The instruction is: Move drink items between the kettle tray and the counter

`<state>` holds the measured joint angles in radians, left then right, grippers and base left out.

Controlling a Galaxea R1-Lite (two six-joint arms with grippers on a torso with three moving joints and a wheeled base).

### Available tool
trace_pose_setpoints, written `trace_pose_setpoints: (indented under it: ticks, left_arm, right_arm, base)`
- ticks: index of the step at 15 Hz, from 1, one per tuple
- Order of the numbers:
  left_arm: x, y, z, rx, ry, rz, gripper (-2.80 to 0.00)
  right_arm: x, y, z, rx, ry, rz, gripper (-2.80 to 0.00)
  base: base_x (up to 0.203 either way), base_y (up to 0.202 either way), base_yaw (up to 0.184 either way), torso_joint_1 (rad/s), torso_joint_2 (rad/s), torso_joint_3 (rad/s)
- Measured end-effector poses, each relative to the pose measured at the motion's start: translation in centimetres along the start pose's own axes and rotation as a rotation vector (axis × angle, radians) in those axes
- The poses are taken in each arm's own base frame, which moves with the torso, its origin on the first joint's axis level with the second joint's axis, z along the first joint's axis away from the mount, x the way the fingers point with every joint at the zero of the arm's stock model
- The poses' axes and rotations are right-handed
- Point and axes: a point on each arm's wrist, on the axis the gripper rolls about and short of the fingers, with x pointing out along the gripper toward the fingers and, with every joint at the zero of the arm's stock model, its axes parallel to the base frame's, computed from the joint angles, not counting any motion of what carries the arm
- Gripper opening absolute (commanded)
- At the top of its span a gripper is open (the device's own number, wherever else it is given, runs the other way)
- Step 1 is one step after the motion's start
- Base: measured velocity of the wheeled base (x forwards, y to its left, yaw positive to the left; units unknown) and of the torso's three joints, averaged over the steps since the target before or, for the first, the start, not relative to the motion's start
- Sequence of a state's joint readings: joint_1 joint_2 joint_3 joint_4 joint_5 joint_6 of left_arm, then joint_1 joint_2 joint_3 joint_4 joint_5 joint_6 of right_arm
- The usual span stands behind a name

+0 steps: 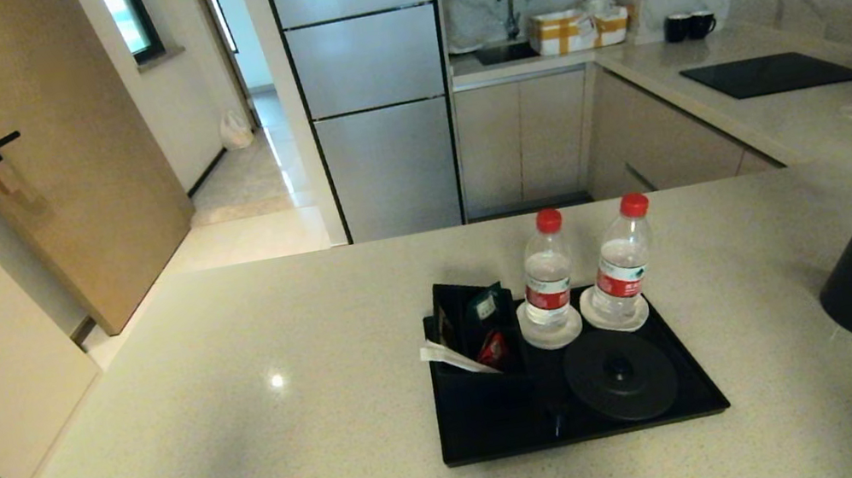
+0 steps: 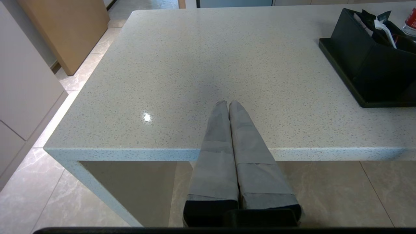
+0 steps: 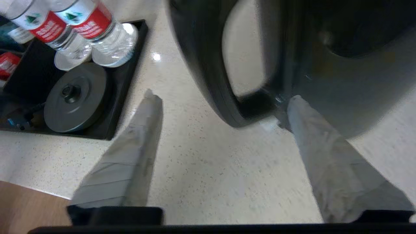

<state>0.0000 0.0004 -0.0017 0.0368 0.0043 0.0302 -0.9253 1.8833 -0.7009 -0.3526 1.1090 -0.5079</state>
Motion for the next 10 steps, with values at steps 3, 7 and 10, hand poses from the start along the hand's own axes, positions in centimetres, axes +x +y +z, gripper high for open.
trace_pose_setpoints:
  ticks: [3,7,10]
  left_arm:
    - [0.0,0.0,0.0,0.001,0.0,0.0,-2.8]
    - [0.0,0.0,0.0,0.0,0.0,0.0,-2.8]
    - [0.0,0.0,0.0,0.0,0.0,0.0,-2.8]
  right_arm:
    - [1.0,-0.2,0.1,-0.017,0.008,0.027,0.0]
    - [2.0,-1.0,0.0,-0.031,0.017,0.04,0.0]
    - [2.7,-0.9,-0.1,-0.036,0.027,0.054,0.0]
  base:
    - [0.0,0.0,0.0,0.0,0.0,0.0]
    - [0.0,0.0,0.0,0.0,0.0,0.0]
    - [0.0,0.0,0.0,0.0,0.0,0.0]
